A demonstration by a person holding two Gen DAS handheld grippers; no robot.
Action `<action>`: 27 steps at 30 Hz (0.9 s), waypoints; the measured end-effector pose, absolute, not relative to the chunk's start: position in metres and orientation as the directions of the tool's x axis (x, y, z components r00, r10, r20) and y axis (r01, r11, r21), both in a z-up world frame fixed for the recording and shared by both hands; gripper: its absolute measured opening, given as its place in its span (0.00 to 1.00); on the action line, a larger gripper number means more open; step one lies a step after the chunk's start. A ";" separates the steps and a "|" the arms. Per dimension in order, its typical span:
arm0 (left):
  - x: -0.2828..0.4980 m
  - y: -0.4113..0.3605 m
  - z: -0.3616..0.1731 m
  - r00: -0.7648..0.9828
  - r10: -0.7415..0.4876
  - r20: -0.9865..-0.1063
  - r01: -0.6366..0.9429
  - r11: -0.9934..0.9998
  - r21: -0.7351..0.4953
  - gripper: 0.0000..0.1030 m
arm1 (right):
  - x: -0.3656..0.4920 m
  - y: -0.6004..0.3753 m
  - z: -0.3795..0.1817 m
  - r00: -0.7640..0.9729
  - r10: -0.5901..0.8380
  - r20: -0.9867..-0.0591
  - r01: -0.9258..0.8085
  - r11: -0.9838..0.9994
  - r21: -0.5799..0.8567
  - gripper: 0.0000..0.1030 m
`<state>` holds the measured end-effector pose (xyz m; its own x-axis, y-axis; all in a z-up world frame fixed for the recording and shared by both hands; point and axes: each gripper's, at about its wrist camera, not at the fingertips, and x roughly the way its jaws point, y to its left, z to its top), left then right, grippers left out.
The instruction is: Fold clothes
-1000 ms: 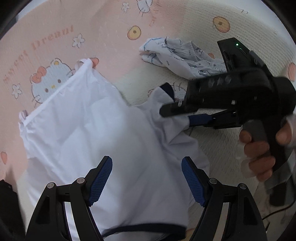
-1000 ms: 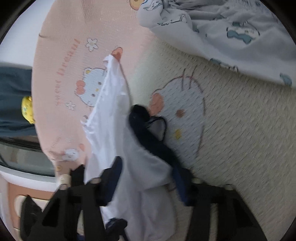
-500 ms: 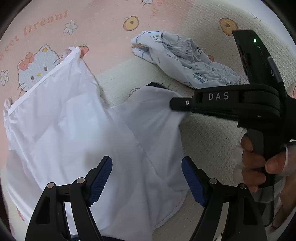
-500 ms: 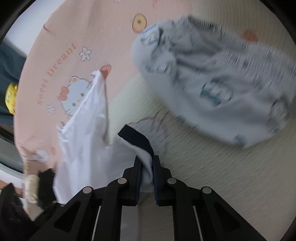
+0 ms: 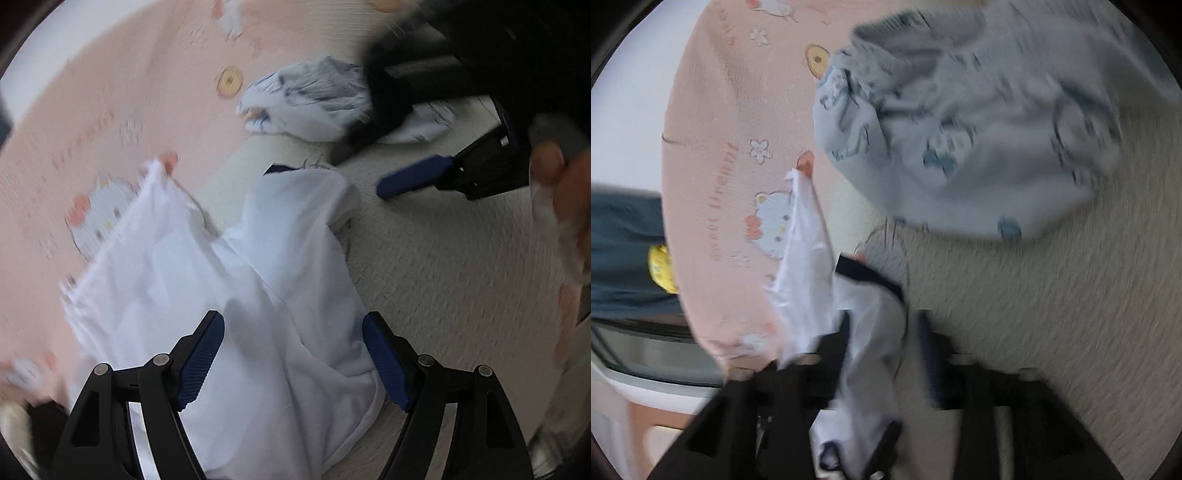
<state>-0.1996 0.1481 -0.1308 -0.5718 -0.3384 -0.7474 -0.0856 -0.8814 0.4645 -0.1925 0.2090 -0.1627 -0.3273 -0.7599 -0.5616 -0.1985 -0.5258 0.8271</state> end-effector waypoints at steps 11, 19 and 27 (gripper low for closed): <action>-0.206 0.152 -0.135 -0.626 -0.376 -0.684 -0.083 -0.839 0.538 0.76 | -0.188 0.192 -0.177 -0.270 -0.839 -0.472 -0.252 -0.411 0.876 0.53; -0.220 0.136 -0.133 -0.612 -0.325 -0.721 -0.068 -0.886 0.458 0.78 | -0.203 0.172 -0.181 -0.272 -0.864 -0.424 -0.248 -0.363 0.898 0.53; -0.227 0.113 -0.130 -0.583 -0.244 -0.775 -0.046 -0.942 0.332 0.79 | -0.215 0.178 -0.195 -0.298 -0.854 -0.427 -0.251 -0.361 0.898 0.16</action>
